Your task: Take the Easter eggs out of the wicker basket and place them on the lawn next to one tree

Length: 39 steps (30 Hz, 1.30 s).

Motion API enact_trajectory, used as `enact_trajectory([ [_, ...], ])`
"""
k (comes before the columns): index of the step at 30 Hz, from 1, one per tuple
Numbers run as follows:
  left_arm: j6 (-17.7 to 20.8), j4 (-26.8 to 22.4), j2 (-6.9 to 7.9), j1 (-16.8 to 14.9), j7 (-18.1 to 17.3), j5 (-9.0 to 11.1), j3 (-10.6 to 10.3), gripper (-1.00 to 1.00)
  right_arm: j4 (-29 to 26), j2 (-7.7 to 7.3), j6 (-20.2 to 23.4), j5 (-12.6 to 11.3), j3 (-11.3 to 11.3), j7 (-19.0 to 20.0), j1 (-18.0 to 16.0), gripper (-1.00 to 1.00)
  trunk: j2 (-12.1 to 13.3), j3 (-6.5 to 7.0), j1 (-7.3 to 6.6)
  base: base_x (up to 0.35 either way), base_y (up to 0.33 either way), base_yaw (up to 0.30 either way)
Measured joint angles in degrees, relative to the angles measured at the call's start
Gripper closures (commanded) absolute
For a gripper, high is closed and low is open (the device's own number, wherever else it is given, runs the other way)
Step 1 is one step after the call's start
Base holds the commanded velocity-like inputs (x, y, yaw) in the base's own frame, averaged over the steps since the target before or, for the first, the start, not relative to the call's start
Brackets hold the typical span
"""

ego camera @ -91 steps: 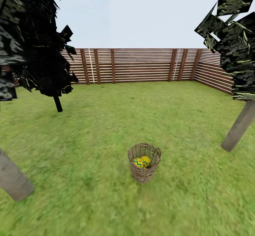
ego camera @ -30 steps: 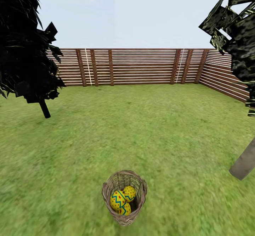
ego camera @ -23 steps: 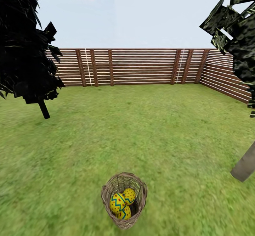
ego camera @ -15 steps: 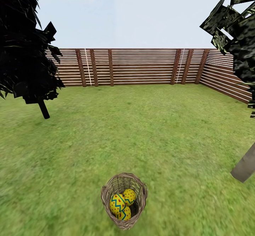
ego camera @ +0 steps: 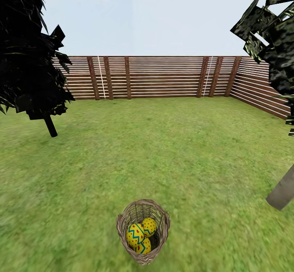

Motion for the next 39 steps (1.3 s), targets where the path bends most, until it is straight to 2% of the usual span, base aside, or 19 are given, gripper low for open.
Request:
enact_trajectory([
  [3, 0.1, 0.0, -0.07, -0.1, 0.0, 0.0, 0.0, -1.00, -5.4, -0.14, 0.0, -0.1, -0.2, 1.6, 0.8, -1.00, 0.0, 0.00, 0.00, 0.000, 0.000, 0.000],
  [9, 0.0, 0.0, -0.13, -0.1, 0.0, 0.1, 0.0, -1.00, -8.6, -0.25, 0.2, 0.0, -0.2, 2.3, 2.2, -1.00, 0.0, 0.00, 0.00, 0.000, 0.000, 0.000],
  [21, 0.1, 0.0, 0.02, -0.1, 0.0, -0.4, 0.0, -1.00, -6.9, -0.77, 0.3, -0.2, -0.5, 1.8, 2.5, -1.00, 0.0, 0.00, 0.00, 0.000, 0.000, 0.000],
  [31, 0.2, 0.0, -0.03, -0.1, 0.0, -0.3, 0.0, -1.00, -4.9, -3.83, 0.7, -0.5, -0.8, 1.3, 2.5, -1.00, 0.0, 0.00, 0.00, 0.000, 0.000, 0.000],
  [39, 0.2, 0.0, 0.03, -0.1, 0.0, -0.4, 0.0, -1.00, -4.3, -4.48, -0.4, -0.3, -0.5, 1.4, 2.6, -1.00, 0.0, 0.00, 0.00, 0.000, 0.000, 0.000],
])
